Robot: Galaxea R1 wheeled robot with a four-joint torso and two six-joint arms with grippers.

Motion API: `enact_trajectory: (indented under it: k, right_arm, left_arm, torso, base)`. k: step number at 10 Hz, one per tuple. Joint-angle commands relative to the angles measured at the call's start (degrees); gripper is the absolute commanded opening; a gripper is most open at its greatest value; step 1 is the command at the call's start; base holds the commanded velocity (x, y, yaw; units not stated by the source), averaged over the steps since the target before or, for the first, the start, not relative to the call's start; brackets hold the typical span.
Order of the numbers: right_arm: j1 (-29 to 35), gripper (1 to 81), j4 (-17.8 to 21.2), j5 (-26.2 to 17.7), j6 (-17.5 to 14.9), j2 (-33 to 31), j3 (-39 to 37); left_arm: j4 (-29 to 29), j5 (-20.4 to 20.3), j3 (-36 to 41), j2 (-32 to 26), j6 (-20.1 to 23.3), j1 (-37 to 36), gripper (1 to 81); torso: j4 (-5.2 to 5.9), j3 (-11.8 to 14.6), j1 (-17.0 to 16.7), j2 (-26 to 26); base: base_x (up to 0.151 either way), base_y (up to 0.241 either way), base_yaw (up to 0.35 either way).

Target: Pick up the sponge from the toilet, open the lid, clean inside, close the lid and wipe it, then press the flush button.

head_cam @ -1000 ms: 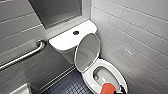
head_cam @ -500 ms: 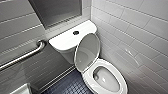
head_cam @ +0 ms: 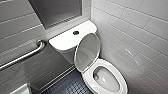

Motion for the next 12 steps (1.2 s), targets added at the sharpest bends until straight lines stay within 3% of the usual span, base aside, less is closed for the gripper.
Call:
enact_trajectory:
  k: [1, 2, 6, 7, 8, 11, 12]
  right_arm:
    - [-9.04, 1.0, -3.02, 7.12, -0.59, -2.41, -6.37]
    - [-12.03, 1.0, -4.60, 8.09, -0.77, -0.49, -9.53]
    - [-19.87, 1.0, -9.35, 14.16, -0.68, 8.04, -20.36]
    - [-20.75, 1.0, -9.53, 14.16, -0.68, 9.27, -21.68]
    - [-21.27, 1.0, -9.71, 14.16, -0.68, 10.60, -23.09]
    - [-22.50, 1.0, -10.49, 14.16, -0.68, 13.58, -26.25]
    - [-22.86, 1.0, -10.67, 14.16, -0.68, 14.20, -27.13]
  left_arm:
    - [-0.40, 4.21, 3.58, -1.80, 0.03, 0.17, 81.1]
    - [-0.40, 4.21, 4.38, -2.33, 0.03, 0.17, 81.1]
    - [-0.40, 4.21, 5.17, -2.86, 0.03, 0.00, 81.1]
    - [-0.40, 4.21, 5.17, -2.86, 0.03, -0.09, 81.1]
    - [-0.40, 4.21, 5.08, -2.86, 0.03, -0.09, 81.1]
    - [-0.40, 4.29, 5.00, -2.86, 0.03, -0.62, 81.1]
    - [-0.40, 4.29, 5.00, -2.86, 0.03, -0.79, 81.1]
  torso:
    - [0.00, 0.00, 0.00, 0.00]
    - [0.00, 0.00, -3.69, 5.73]
    - [0.00, 0.00, -6.52, 10.26]
    - [0.00, 5.14, -8.02, 12.62]
    - [-1.67, 5.96, -8.96, 14.32]
    - [-2.69, 10.86, -12.46, 19.70]
    - [-3.69, 12.95, -10.16, 16.07]
  base:
    - [0.000, 0.000, 0.000]
    - [0.000, 0.000, 0.000]
    - [0.000, 0.000, 0.000]
    - [0.000, 0.000, 0.000]
    - [0.000, 0.000, 0.000]
    - [0.000, 0.000, 0.000]
    - [0.000, 0.000, 0.000]
